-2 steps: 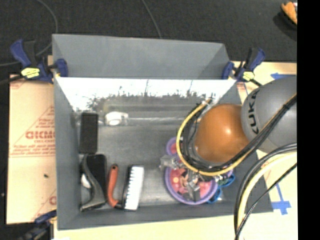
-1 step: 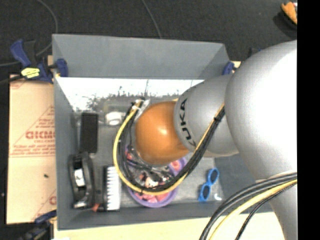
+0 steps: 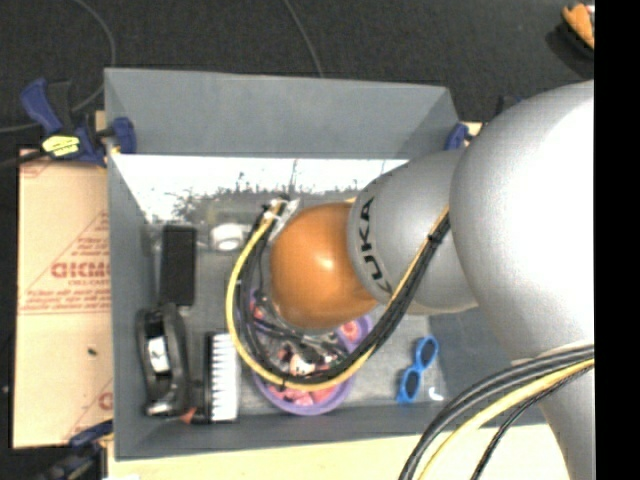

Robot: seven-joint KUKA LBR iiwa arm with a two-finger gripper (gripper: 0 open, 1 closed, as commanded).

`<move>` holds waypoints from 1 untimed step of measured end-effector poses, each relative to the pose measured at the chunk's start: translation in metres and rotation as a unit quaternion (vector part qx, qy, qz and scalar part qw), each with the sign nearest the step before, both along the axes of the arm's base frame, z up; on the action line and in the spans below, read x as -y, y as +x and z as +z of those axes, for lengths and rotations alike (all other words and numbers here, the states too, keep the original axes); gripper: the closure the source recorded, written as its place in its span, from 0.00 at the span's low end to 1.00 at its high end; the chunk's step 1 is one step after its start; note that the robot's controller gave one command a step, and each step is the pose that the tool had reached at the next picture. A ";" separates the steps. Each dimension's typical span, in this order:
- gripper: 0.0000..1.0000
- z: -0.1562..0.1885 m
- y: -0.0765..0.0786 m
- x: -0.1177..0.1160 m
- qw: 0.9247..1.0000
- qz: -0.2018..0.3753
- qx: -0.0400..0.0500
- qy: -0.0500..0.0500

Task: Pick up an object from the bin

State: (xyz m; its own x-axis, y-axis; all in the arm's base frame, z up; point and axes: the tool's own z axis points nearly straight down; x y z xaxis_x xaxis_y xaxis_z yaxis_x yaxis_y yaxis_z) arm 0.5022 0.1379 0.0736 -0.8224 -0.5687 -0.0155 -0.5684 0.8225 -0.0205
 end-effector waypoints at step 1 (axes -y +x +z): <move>1.00 0.003 0.000 0.001 1.000 -0.002 0.000 0.001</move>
Offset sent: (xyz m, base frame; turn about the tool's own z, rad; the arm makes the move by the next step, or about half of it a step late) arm 0.0000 -0.0001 0.0584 0.0000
